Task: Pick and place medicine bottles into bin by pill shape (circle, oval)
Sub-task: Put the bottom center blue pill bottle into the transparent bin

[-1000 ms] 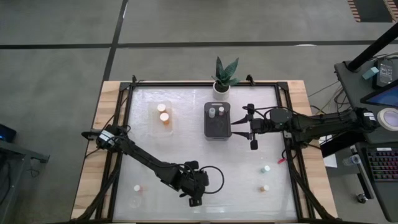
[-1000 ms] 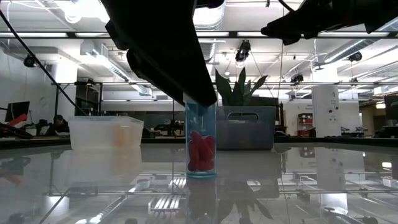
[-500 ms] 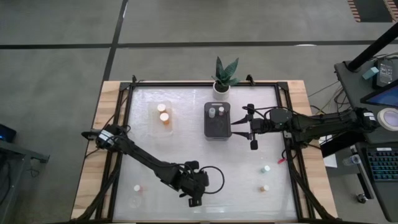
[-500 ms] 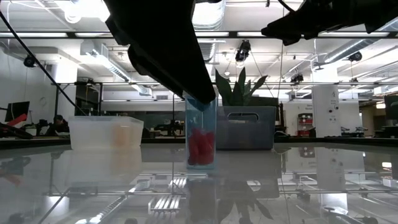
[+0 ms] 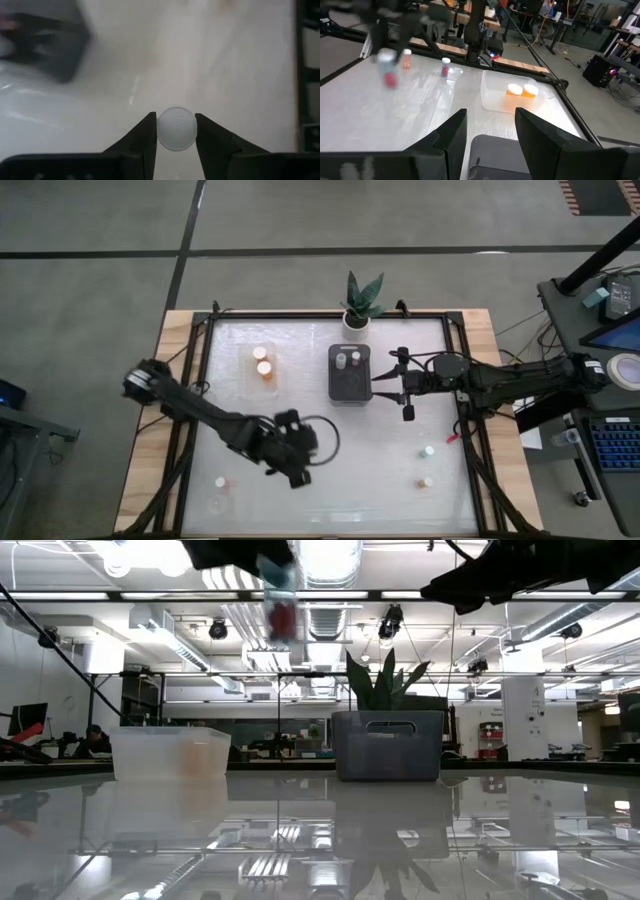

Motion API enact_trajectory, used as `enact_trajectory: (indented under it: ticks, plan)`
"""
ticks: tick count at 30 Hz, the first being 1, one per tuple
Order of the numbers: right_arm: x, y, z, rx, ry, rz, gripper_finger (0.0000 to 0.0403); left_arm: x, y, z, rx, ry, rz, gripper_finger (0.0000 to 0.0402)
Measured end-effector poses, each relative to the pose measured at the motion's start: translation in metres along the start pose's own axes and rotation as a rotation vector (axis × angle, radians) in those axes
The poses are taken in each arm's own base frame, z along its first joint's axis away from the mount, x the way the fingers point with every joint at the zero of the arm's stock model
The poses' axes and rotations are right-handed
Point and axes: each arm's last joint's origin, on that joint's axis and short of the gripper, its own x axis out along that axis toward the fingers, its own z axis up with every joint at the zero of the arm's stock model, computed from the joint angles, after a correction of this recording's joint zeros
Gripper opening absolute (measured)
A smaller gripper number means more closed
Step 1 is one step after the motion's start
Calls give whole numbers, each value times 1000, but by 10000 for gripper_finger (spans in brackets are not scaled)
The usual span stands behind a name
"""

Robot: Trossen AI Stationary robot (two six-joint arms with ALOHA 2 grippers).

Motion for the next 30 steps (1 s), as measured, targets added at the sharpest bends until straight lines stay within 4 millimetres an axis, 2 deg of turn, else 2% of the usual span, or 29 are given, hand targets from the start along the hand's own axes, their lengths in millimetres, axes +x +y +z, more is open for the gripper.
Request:
enact_trajectory:
  ticks: [6,12,15,23,26,30]
  plan:
    - [0,0,-1,2,6,1,160,-42,31,1,-87,-108,104,96]
    - [0,0,-1,2,8,2,160,-66,69,-21,-250,-190,191,99]
    - [0,0,-1,2,7,2,160,-68,90,-38,-366,-206,236,100]
    - [0,0,-1,2,8,2,160,-59,141,-80,-638,-224,347,101]
    - [0,0,-1,2,8,2,160,-56,155,-93,-701,-227,377,101]
    - [0,0,-1,10,9,2,160,-55,163,-106,-722,-203,377,102]
